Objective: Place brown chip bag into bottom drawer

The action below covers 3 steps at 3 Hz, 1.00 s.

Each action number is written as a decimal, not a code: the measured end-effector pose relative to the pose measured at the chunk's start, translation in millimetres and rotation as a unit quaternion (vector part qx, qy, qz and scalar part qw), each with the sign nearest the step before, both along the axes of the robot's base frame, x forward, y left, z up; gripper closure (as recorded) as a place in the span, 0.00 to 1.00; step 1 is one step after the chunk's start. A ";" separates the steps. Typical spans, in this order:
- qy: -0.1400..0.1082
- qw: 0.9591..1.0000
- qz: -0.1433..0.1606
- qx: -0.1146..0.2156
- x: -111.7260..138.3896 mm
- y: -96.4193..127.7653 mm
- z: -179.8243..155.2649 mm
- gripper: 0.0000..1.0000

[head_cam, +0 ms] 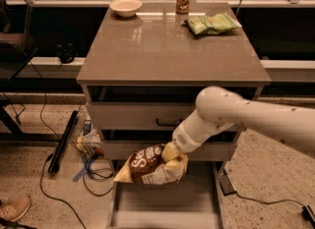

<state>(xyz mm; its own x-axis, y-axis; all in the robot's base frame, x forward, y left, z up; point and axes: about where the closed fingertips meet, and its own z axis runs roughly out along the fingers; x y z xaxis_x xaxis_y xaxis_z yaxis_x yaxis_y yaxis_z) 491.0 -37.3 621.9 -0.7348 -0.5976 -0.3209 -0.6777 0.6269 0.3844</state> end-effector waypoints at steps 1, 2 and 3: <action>0.039 0.997 -0.064 0.034 15.4 22.3 -97.9 1.00; 0.040 0.996 -0.068 0.033 15.2 20.8 -100.8 1.00; 0.046 0.994 -0.089 0.030 13.8 13.0 -115.4 1.00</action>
Offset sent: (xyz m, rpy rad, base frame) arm 0.0119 0.0169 -0.0704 0.0486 0.0613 -0.0972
